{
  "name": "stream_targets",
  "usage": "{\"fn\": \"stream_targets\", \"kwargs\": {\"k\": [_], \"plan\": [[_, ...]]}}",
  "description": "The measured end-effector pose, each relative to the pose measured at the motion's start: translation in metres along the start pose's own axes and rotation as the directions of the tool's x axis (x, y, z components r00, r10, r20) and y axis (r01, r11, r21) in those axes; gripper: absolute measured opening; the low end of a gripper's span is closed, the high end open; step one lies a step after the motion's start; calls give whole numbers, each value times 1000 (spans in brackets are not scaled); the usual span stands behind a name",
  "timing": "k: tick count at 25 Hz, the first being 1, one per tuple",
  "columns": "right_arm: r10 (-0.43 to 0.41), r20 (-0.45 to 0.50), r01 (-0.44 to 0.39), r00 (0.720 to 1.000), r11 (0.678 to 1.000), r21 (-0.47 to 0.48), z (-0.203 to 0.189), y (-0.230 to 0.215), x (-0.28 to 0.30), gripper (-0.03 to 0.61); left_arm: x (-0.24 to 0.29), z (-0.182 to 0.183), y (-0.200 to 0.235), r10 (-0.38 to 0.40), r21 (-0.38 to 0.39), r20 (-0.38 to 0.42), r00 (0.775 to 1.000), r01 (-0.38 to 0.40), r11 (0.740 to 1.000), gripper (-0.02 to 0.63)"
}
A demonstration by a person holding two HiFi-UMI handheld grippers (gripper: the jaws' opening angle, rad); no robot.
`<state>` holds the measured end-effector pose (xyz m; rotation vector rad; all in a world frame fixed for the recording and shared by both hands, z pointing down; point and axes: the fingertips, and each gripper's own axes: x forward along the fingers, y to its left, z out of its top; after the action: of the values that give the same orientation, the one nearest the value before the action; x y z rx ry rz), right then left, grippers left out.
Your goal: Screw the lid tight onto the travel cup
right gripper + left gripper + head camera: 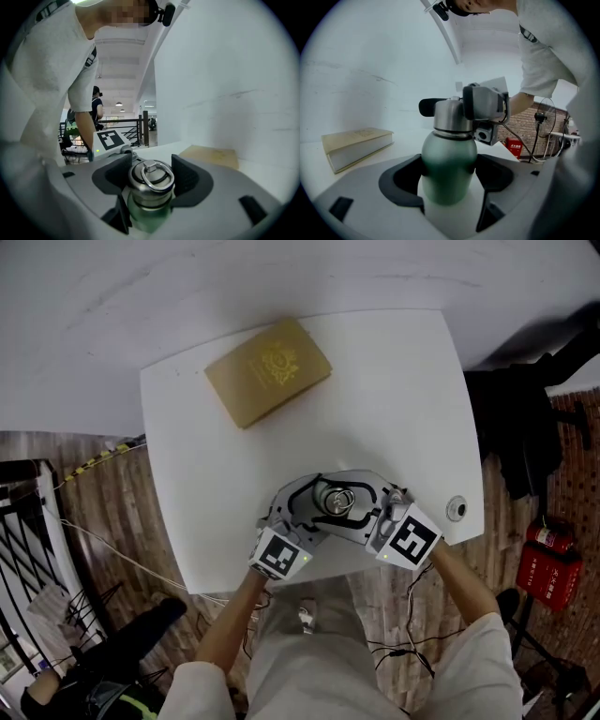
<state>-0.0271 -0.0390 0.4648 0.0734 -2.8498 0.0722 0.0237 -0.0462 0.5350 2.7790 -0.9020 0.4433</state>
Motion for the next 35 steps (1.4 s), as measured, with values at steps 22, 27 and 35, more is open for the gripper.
{"fn": "stream_targets", "kwargs": {"k": [22, 27, 35], "plan": [[-716, 93, 683, 692, 691, 235, 9, -30, -15, 259, 1, -4, -1, 0, -5, -8, 1000, 0, 1000, 345], [-579, 100, 545, 809, 803, 241, 4, -19, -11, 327, 1, -3, 0, 2, -6, -6, 1000, -2, 1000, 345], [-290, 95, 273, 952, 948, 162, 6, -12, -8, 322, 1, -1, 0, 0, -2, -4, 1000, 0, 1000, 345]]}}
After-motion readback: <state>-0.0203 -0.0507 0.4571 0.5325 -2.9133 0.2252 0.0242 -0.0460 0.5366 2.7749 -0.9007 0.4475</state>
